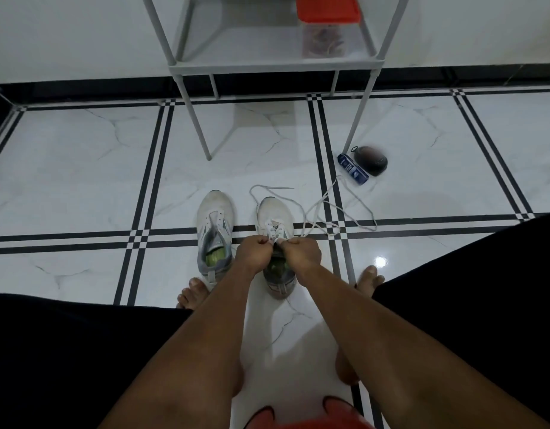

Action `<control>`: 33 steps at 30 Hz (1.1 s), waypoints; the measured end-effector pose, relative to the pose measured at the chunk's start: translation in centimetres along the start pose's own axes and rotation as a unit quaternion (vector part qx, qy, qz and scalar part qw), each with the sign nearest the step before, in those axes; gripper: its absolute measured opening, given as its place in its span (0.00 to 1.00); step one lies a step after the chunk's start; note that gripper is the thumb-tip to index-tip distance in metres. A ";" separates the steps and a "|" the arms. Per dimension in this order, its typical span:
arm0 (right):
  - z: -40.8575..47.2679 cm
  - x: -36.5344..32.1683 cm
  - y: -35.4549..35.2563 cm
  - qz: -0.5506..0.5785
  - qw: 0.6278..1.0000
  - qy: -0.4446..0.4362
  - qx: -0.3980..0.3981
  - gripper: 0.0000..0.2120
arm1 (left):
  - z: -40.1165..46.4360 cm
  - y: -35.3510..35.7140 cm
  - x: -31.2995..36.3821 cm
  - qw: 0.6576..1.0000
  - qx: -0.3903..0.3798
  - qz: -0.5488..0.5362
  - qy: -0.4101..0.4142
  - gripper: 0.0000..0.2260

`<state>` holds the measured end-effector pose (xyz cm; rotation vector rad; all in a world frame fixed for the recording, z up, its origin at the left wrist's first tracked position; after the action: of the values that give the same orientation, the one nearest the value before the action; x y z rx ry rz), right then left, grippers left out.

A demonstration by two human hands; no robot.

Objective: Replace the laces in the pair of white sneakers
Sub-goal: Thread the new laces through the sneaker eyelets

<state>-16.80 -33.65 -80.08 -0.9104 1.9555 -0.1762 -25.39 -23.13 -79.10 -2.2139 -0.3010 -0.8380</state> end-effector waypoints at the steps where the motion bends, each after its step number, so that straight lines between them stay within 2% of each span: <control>1: -0.1 0.0 0.1 0.003 1.000 -0.010 0.010 0.09 | 0.1 0.0 0.0 1.000 0.005 0.003 0.001 0.11; 4: -0.3 -0.2 -0.3 -0.029 0.997 -0.061 0.025 0.07 | 0.3 0.0 0.0 1.000 0.024 0.010 0.007 0.13; 7: 0.1 -0.4 -0.9 -0.080 0.994 -0.074 0.013 0.11 | 0.6 -0.2 0.4 0.998 0.041 0.032 0.018 0.07; 9: 0.8 -0.7 -1.3 -0.079 0.996 -0.048 -0.015 0.11 | 0.6 -0.1 0.5 0.998 0.042 0.050 0.020 0.03; 11: 1.6 -0.7 -1.6 -0.018 0.998 -0.002 -0.061 0.09 | 0.6 0.1 0.6 0.997 0.043 0.066 0.021 0.02; 14: 1.5 -0.9 -2.8 0.068 0.984 0.066 -0.150 0.03 | 0.6 0.4 0.6 0.997 0.037 0.064 0.011 0.02; 16: 1.1 -0.9 -3.8 0.078 0.975 0.080 -0.192 0.05 | 0.3 0.3 0.7 0.997 0.031 0.066 0.002 0.03; 21: 0.4 -1.9 -3.9 0.046 0.978 0.063 -0.194 0.04 | -0.9 -0.1 1.4 0.997 0.000 0.069 -0.022 0.05; 22: 0.3 -2.3 -3.6 0.044 0.981 0.051 -0.182 0.04 | -0.9 -0.2 1.6 0.998 0.000 0.053 -0.023 0.05; 24: -0.3 -3.7 -3.4 0.073 0.985 0.027 -0.151 0.13 | -1.2 -0.4 2.4 1.000 -0.017 0.006 -0.023 0.05; 26: -0.6 -5.1 -3.4 0.105 0.987 0.004 -0.124 0.17 | -1.1 -0.7 3.4 0.998 -0.036 -0.035 -0.023 0.05; 30: -1.6 -8.7 -4.7 0.160 0.981 -0.028 -0.106 0.11 | -1.5 -3.1 6.6 0.968 -0.020 -0.239 -0.069 0.09; 33: -2.5 -11.6 -5.9 0.166 0.979 -0.083 -0.083 0.11 | -2.1 -5.2 10.2 0.964 -0.003 -0.264 -0.034 0.10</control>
<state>-12.47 -30.78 -67.95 -0.6654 1.9523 0.2530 -20.93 -21.35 -68.46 -2.1979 -0.9518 -1.0355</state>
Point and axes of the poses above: each hand's wrist, its own z-axis towards the middle knuckle, its own y-axis out of the palm, x = y × z, the point moved 1 cm from there along z, towards the middle knuckle, and after that the axes turned 4 degrees about x, right-handed, at the moved point
